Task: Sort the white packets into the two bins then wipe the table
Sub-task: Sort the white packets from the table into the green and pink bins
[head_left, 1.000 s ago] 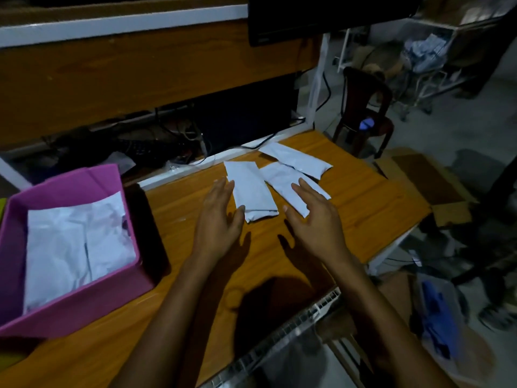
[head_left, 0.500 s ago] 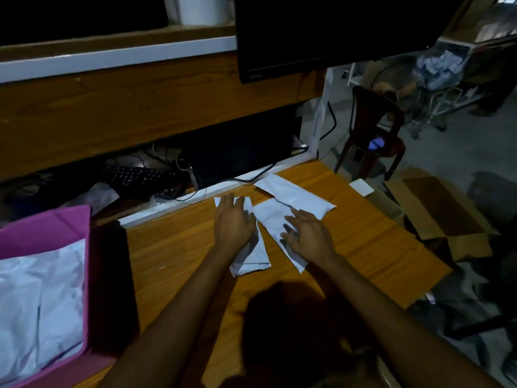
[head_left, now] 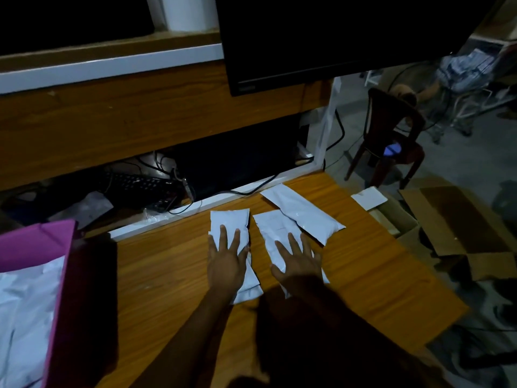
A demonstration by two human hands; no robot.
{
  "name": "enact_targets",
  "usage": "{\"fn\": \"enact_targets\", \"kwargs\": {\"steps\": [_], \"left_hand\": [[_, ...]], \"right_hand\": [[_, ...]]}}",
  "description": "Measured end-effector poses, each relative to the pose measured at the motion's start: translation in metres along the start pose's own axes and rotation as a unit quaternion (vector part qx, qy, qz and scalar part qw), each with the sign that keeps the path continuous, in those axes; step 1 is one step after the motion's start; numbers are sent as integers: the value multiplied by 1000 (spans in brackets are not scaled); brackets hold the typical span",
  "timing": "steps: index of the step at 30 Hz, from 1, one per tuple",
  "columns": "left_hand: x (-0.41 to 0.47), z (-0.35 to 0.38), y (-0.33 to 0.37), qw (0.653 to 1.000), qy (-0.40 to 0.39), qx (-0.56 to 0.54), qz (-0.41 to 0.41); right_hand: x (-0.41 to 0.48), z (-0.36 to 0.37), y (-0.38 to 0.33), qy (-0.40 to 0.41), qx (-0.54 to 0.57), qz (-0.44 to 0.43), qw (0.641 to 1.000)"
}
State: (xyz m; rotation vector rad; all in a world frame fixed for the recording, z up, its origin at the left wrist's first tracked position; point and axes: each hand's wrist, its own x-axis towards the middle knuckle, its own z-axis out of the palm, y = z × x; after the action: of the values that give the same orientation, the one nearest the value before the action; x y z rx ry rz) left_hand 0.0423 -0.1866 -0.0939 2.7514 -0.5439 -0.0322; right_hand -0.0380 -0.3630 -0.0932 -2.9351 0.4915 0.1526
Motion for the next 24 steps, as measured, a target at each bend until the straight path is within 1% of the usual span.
{"fn": "enact_targets", "kwargs": {"steps": [2,5,9,12,19,21,24], "left_hand": [[-3,-5,4,999,32,-26,26],[-8,-17,5,996,39,-46,72],[-12,-31,-10,994,41,-90,34],[-23,-49,-23,991,60,-108,43],[-59,-82,-47,983,101,-132,78],[-75,-94,-48,979,119,-142,83],[-105,-111,-52,971,156,-154,93]], "right_hand": [[2,-6,-5,-9,20,8,1000],[0,-15,-14,-7,19,10,1000],[-6,-24,-27,-2,27,26,999],[-20,-27,-37,11,59,45,997],[-72,-44,-70,132,124,53,982],[-91,-54,-83,176,157,49,970],[-124,-66,-106,247,221,33,943]]}}
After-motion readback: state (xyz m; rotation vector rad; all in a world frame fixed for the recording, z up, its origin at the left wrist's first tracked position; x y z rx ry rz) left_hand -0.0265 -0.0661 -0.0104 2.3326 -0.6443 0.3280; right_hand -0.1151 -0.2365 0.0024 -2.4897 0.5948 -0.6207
